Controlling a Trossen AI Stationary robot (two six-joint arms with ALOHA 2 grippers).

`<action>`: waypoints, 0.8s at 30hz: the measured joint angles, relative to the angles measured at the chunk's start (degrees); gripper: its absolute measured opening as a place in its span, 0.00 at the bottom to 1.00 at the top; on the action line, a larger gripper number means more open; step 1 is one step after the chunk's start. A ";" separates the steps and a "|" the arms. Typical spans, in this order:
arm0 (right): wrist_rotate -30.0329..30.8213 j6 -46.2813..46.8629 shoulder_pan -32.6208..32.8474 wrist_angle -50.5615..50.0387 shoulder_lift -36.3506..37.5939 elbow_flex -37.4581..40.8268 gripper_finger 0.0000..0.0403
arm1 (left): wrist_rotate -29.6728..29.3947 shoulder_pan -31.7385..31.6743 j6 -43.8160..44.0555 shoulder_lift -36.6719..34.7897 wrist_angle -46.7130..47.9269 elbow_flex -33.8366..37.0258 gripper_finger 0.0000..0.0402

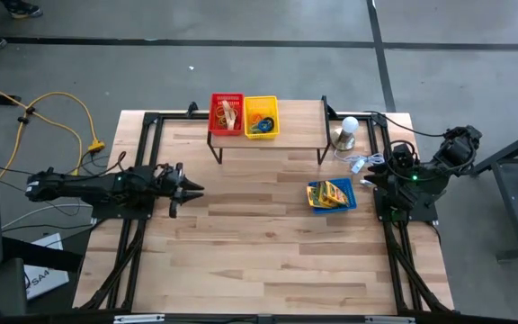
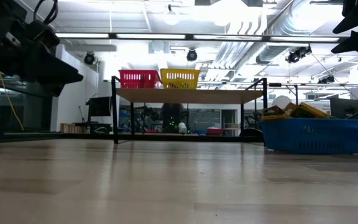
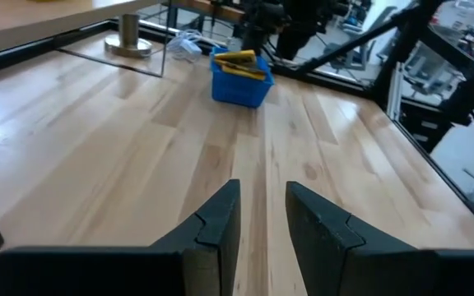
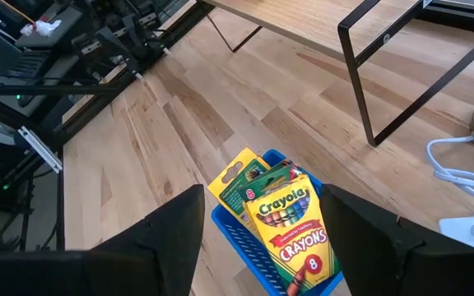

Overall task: Pick & Place Office Desk Supplies
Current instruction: Put the blue bin on the shelf

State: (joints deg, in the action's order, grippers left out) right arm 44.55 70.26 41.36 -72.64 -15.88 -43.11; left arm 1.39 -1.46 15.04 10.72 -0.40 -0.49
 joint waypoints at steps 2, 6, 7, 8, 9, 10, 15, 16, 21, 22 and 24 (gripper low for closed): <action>0.00 -0.02 0.02 0.02 0.00 0.00 0.57 | 0.02 -0.46 0.10 0.25 -0.03 0.02 0.24; 0.00 -0.02 0.02 0.00 -0.01 -0.01 0.57 | -0.22 -0.78 0.00 0.27 -0.03 0.02 0.24; 0.00 -0.02 0.00 0.00 0.00 -0.02 0.57 | -0.79 -0.78 0.03 0.27 0.07 0.02 0.24; 0.00 0.00 0.00 0.02 0.00 -0.02 0.57 | -1.19 -0.78 0.02 0.27 0.20 0.02 0.24; 0.00 -0.02 0.02 0.00 -0.02 0.00 0.57 | -1.45 -0.78 0.01 0.27 0.20 0.02 0.24; 0.00 -0.02 0.01 0.00 0.00 -0.02 0.57 | -1.49 -0.78 0.00 0.33 0.18 0.03 0.24; -0.01 -0.01 0.02 0.02 0.00 -0.01 0.57 | -1.49 -0.78 0.00 0.42 0.19 0.02 0.24; 0.00 0.00 0.02 0.01 0.00 -0.01 0.57 | -1.49 -0.78 -0.01 0.42 0.19 0.04 0.24; 0.00 -0.02 0.02 0.00 0.00 -0.02 0.57 | -1.48 -0.78 -0.67 0.42 0.19 0.04 0.24; 0.00 0.00 0.02 0.02 0.00 -0.02 0.57 | -1.46 -0.78 -0.86 0.42 0.19 0.04 0.24; 0.00 0.00 0.00 0.02 0.00 0.00 0.57 | -1.46 -0.78 -1.31 0.42 0.19 0.04 0.24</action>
State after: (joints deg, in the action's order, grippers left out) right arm 44.56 70.26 41.37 -72.62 -15.88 -43.11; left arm -0.08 -2.24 13.74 11.14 -0.21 -0.45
